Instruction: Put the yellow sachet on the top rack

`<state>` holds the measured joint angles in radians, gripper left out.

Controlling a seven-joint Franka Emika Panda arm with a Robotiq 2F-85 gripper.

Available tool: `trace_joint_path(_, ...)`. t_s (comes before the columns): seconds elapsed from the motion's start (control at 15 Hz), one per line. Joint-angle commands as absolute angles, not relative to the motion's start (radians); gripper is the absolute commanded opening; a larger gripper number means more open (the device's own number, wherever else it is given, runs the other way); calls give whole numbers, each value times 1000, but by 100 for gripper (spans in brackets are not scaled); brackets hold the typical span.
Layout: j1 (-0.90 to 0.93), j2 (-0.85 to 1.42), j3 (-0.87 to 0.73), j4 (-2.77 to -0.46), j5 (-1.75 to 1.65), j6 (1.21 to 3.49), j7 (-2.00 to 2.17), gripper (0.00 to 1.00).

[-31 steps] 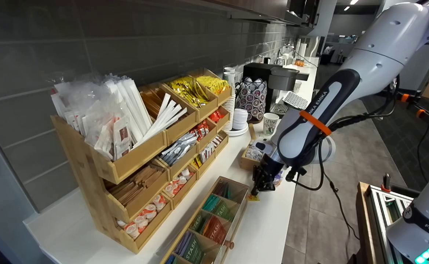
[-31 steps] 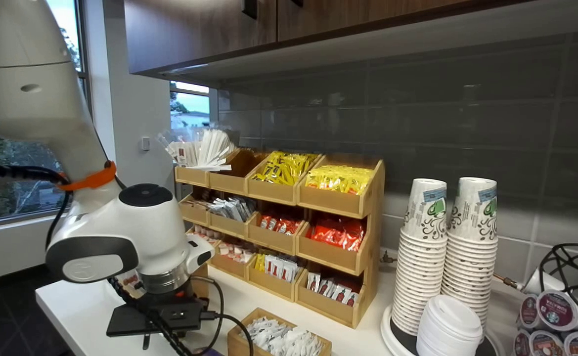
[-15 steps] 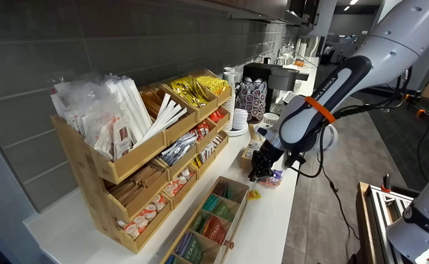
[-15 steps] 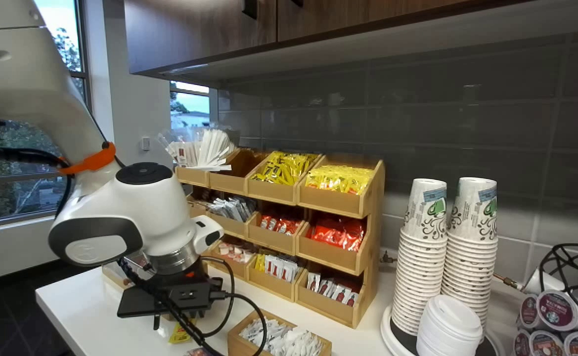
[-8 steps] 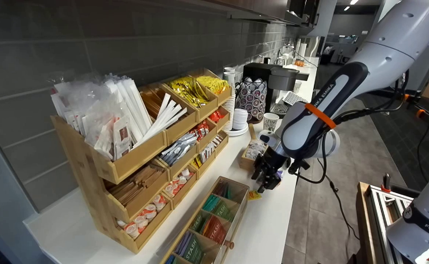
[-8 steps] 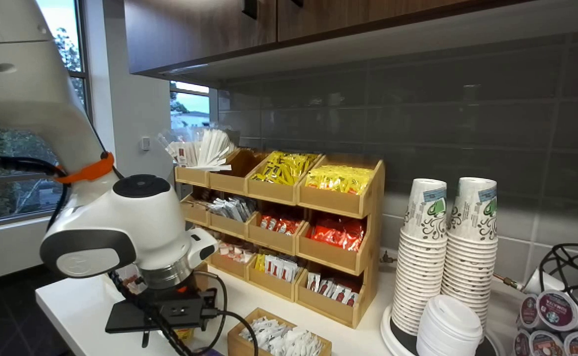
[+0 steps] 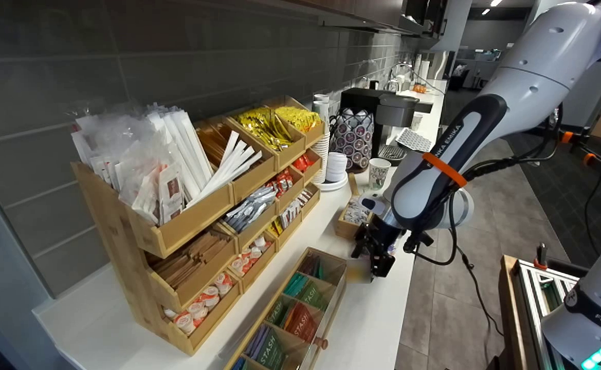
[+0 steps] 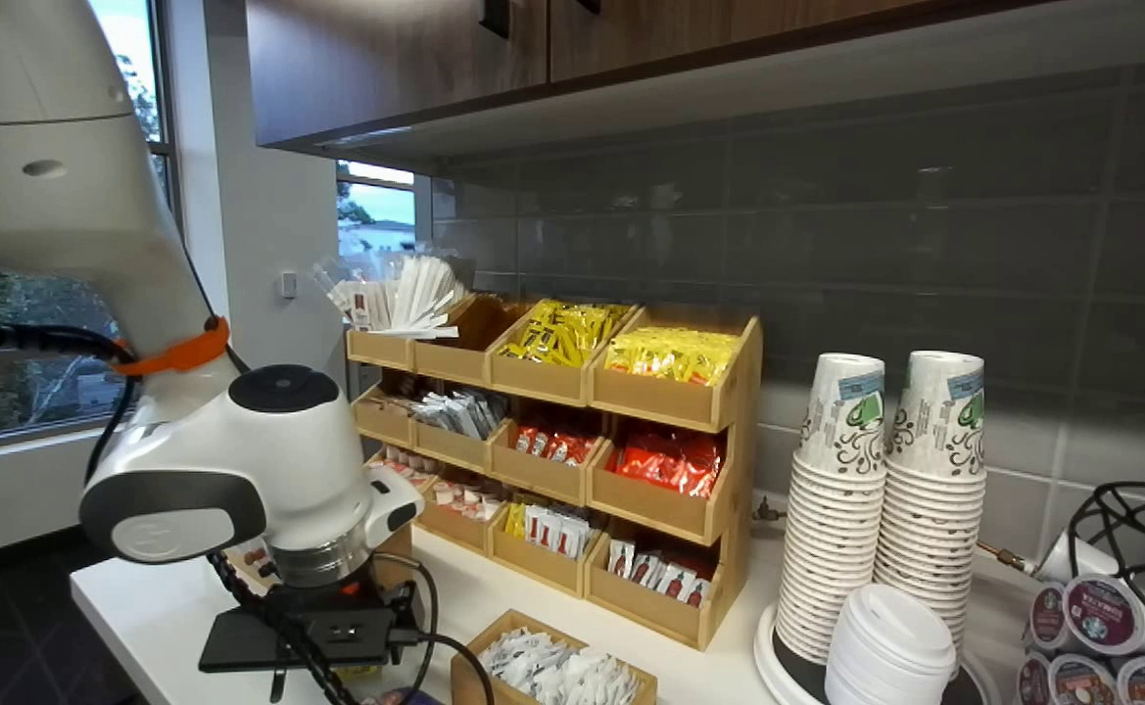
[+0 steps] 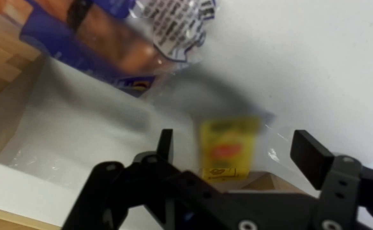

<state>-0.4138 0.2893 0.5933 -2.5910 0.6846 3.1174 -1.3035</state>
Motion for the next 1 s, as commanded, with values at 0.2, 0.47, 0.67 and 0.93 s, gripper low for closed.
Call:
trace_joint_path(0.2,-432,355,628,-2569,688,3180,-1340,63)
trace_joint_path(0.47,-436,372,636,-2563,681,3213,-1346,31)
trace_joint_path(0.67,-433,364,638,-2568,679,3212,-1342,11)
trace_joint_path(0.93,-430,332,630,-2574,683,3195,-1329,0)
